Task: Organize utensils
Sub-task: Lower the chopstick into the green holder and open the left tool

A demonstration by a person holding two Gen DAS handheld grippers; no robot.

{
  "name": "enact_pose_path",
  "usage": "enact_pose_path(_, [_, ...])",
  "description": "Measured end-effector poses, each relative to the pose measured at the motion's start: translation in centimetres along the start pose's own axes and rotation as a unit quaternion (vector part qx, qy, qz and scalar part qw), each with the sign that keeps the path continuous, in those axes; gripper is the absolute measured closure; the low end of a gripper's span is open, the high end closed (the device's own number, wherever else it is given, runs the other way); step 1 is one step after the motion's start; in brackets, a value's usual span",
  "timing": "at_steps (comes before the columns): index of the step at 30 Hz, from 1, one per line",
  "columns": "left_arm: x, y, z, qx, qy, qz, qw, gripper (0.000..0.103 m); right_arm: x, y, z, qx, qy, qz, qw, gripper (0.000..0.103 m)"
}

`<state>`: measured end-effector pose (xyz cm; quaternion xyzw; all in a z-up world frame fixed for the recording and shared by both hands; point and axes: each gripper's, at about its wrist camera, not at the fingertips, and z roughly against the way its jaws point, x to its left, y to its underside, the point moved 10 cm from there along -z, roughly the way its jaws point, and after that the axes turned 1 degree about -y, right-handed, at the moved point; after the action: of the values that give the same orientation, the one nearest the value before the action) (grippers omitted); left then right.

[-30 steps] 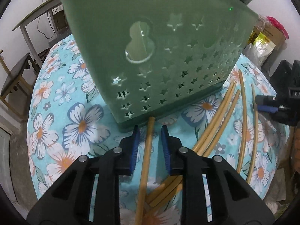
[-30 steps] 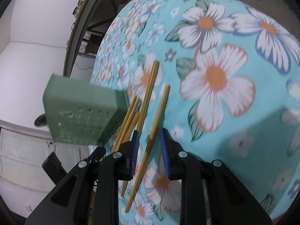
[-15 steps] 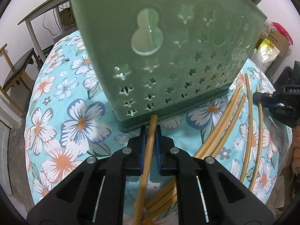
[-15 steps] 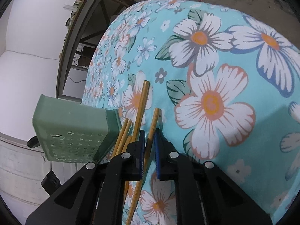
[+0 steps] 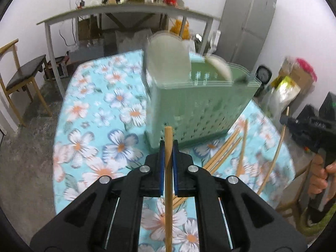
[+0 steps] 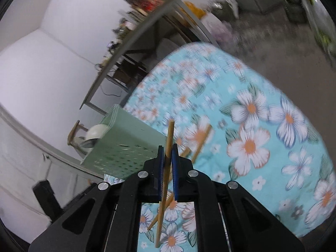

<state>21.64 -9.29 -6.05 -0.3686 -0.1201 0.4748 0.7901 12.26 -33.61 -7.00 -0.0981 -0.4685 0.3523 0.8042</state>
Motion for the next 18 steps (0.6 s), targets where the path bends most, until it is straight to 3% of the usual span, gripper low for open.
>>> enact_pose_path(5, [0.3, -3.3, 5.2, -0.057, 0.021, 0.021, 0.9979, 0.097, 3.4, -0.7, 2.4, -0.033, 0.003, 0.069, 0.997, 0.097])
enact_pose_path(11, [-0.5, -8.8, 11.9, -0.145, 0.050, 0.021, 0.9879, 0.097, 5.5, -0.1, 4.3, -0.051, 0.007, 0.115, 0.992, 0.097])
enact_pose_path(18, [-2.5, -16.6, 18.3, -0.264, 0.102, 0.033, 0.9584, 0.097, 6.3, 0.1, 4.7, -0.055, 0.006, 0.121, 0.991, 0.097])
